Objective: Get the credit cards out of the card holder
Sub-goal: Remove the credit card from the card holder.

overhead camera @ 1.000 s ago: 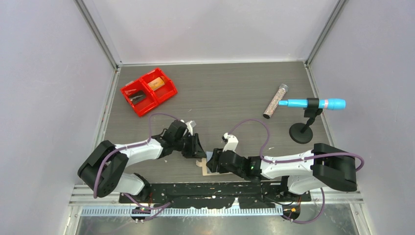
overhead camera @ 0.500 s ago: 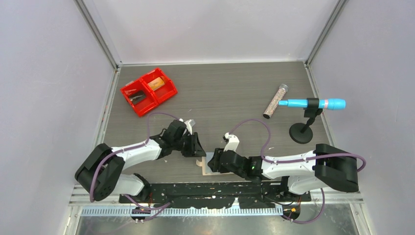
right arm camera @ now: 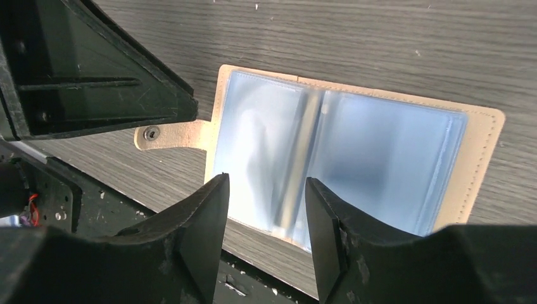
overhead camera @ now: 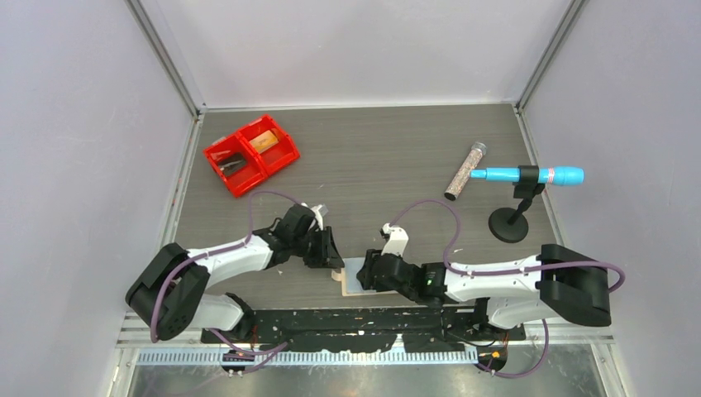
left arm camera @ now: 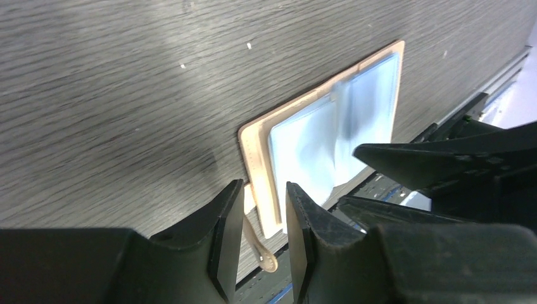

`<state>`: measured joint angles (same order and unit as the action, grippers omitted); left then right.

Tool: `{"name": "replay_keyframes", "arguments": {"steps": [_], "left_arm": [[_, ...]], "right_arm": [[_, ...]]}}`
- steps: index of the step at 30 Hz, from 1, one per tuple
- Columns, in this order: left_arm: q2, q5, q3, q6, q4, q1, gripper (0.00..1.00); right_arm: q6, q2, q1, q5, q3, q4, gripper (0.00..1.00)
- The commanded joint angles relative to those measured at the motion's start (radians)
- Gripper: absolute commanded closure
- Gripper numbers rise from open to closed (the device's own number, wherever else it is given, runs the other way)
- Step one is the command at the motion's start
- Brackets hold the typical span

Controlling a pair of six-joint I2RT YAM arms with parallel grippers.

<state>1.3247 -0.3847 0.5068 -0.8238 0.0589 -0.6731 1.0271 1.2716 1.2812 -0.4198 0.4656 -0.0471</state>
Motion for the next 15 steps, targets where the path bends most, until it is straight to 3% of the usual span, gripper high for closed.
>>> {"name": "replay_keyframes", "arguments": {"steps": [1, 9, 15], "left_arm": [[-0.05, 0.07, 0.047, 0.049, 0.082, -0.004, 0.67], [-0.077, 0.105, 0.041, 0.072, 0.135, -0.004, 0.67], [-0.084, 0.091, 0.008, 0.081, 0.115, -0.003, 0.67]], "right_arm": [[-0.023, -0.013, 0.019, -0.09, 0.115, 0.146, 0.44], [-0.022, 0.16, 0.079, -0.155, 0.321, 0.344, 0.29], [-0.01, 0.255, 0.097, -0.186, 0.404, 0.435, 0.24]]}}
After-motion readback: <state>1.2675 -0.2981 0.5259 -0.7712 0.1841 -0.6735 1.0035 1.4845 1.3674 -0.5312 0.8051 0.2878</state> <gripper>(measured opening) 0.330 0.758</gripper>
